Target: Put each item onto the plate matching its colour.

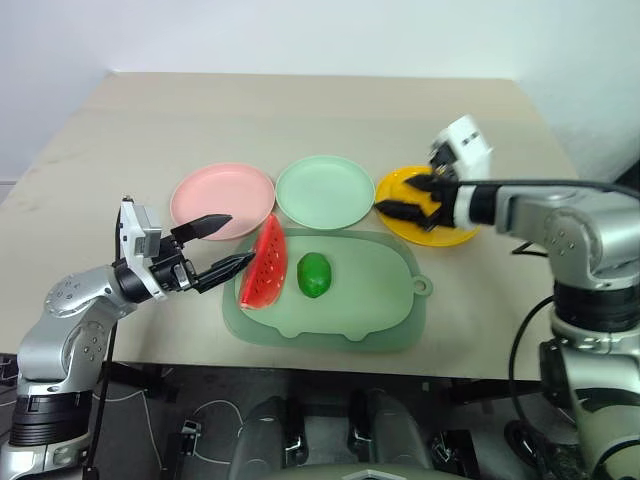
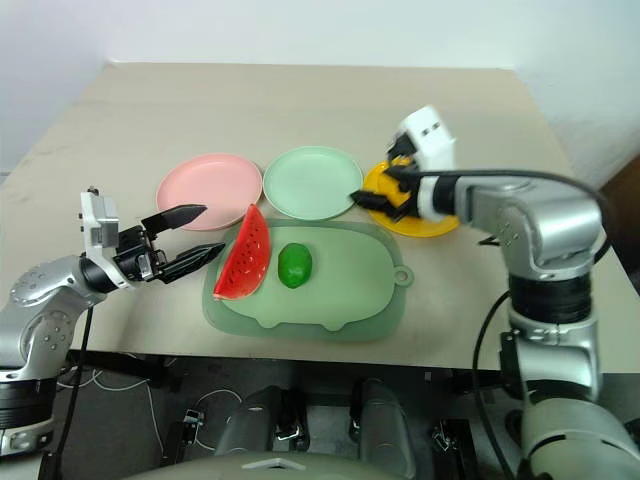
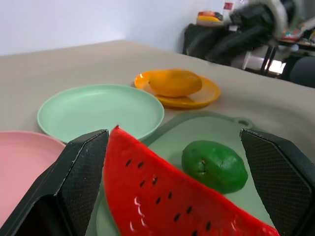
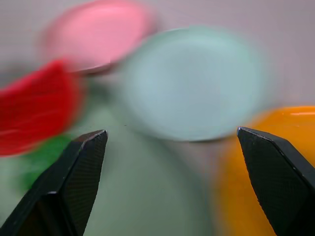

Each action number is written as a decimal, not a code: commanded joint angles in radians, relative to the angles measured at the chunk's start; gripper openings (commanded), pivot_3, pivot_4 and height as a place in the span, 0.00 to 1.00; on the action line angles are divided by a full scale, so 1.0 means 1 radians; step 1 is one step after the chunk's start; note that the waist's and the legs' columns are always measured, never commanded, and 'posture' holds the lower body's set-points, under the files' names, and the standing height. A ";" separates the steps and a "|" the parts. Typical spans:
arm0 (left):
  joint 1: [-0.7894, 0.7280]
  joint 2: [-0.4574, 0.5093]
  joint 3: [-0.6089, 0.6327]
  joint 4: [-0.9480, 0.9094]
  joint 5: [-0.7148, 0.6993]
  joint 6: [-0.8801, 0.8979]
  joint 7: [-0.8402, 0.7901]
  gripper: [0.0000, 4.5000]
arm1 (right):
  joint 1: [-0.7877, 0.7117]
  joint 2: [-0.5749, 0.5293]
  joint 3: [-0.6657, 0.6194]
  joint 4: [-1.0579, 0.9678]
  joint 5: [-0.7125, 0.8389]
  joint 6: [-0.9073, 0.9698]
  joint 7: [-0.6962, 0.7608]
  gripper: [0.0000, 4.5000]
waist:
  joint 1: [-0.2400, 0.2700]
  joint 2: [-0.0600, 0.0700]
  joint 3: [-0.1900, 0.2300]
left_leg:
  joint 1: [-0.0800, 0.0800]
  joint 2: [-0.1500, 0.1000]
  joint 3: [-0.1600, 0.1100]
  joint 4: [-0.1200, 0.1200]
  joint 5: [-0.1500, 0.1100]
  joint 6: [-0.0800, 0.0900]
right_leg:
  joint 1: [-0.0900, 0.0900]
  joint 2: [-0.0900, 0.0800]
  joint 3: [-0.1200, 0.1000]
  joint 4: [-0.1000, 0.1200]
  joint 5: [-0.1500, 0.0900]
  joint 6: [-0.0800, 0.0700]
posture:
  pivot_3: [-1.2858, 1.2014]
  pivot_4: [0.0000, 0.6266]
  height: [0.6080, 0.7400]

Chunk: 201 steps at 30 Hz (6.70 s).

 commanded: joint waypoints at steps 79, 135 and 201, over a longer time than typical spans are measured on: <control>0.010 0.047 0.044 -0.048 -0.031 0.025 0.012 1.00 | -0.528 0.362 0.177 1.396 -0.432 -1.050 0.046 1.00 | -0.047 0.000 0.000 | 0.002 -0.001 0.003 -0.009 0.006 -0.004 | -0.003 0.003 0.001 0.003 0.000 0.001 | 0.52 0.24 0.67; -0.034 0.021 -0.057 -0.478 0.003 0.669 0.639 1.00 | 0.259 -0.082 0.090 -0.086 0.034 -0.592 0.175 1.00 | 0.010 -0.003 -0.001 | 0.007 -0.001 0.000 -0.008 0.005 -0.007 | 0.005 0.001 0.000 0.000 0.000 0.001 | 0.52 0.24 0.67; -0.391 -0.397 -0.160 -0.176 -0.038 1.251 0.850 0.62 | 0.331 -0.093 0.057 -0.093 0.006 -0.648 0.095 1.00 | 0.032 -0.004 -0.002 | 0.010 -0.001 -0.006 0.002 0.004 -0.005 | 0.013 0.001 -0.002 0.004 0.000 0.001 | 0.52 0.24 0.67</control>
